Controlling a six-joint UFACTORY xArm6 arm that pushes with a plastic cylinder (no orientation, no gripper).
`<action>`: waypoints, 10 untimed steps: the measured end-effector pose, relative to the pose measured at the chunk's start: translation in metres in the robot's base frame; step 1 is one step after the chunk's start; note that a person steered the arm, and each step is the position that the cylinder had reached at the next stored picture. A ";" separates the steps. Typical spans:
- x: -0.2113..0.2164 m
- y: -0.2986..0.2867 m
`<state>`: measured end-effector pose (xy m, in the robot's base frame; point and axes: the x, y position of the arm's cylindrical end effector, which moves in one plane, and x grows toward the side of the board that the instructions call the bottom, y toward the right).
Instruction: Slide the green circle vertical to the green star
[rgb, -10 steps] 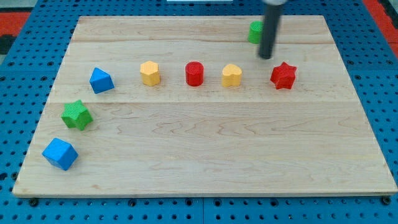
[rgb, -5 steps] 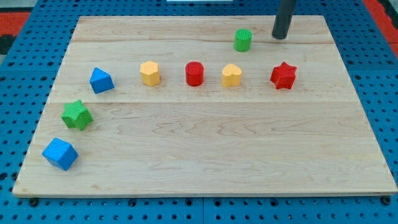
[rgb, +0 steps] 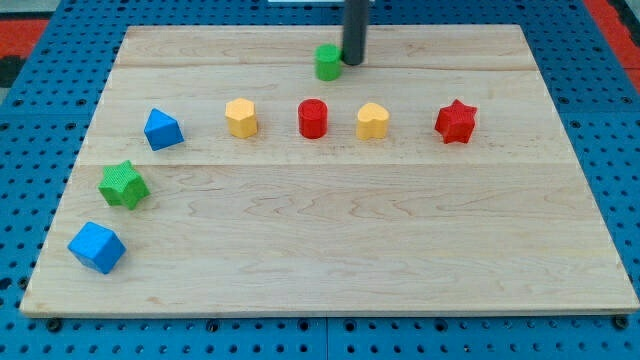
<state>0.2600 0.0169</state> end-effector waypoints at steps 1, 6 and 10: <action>0.011 -0.105; 0.055 -0.171; 0.126 -0.183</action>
<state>0.3855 -0.1657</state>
